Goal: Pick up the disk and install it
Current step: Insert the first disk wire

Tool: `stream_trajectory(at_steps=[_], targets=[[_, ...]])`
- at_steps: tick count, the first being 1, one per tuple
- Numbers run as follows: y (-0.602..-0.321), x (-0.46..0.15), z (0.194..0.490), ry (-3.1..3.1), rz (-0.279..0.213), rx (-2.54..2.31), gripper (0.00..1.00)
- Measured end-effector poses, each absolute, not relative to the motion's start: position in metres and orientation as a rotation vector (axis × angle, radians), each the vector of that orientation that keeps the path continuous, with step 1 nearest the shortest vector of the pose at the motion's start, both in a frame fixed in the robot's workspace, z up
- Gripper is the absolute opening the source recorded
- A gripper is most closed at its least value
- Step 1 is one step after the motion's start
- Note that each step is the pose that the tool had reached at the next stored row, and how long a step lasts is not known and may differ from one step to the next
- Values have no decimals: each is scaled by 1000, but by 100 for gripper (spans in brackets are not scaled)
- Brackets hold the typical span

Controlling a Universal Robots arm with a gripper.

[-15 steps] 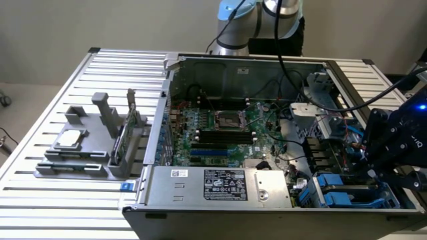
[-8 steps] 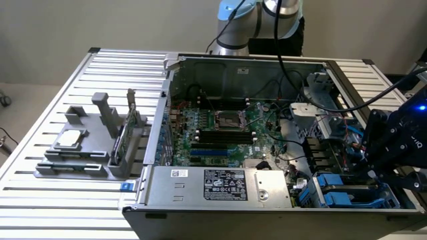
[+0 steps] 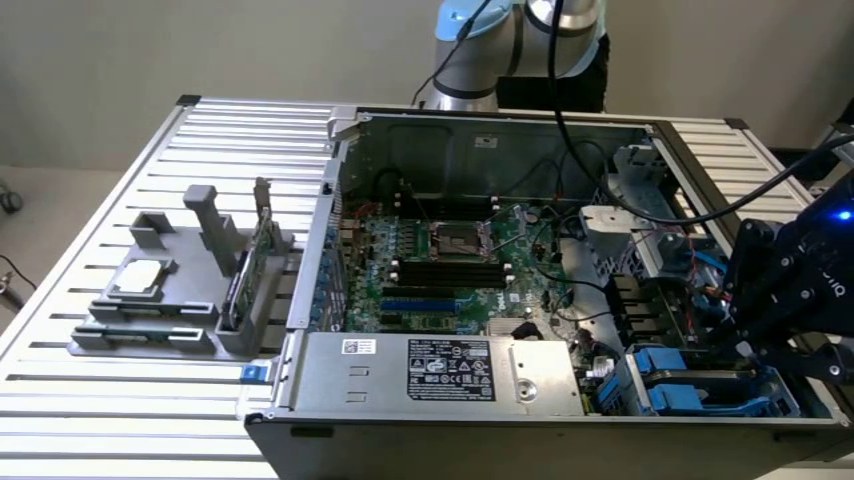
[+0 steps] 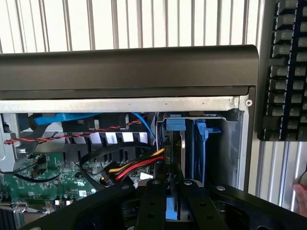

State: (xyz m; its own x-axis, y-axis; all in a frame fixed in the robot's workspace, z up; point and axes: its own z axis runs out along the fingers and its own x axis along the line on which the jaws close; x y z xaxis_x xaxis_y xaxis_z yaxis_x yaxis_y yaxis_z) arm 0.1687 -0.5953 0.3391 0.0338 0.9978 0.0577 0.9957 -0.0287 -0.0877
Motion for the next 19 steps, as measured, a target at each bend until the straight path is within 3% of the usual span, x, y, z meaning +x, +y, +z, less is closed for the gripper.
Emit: stream_trajectory(at_steps=[19], targets=[[-595,171,335,-2132,31,-2164,16]])
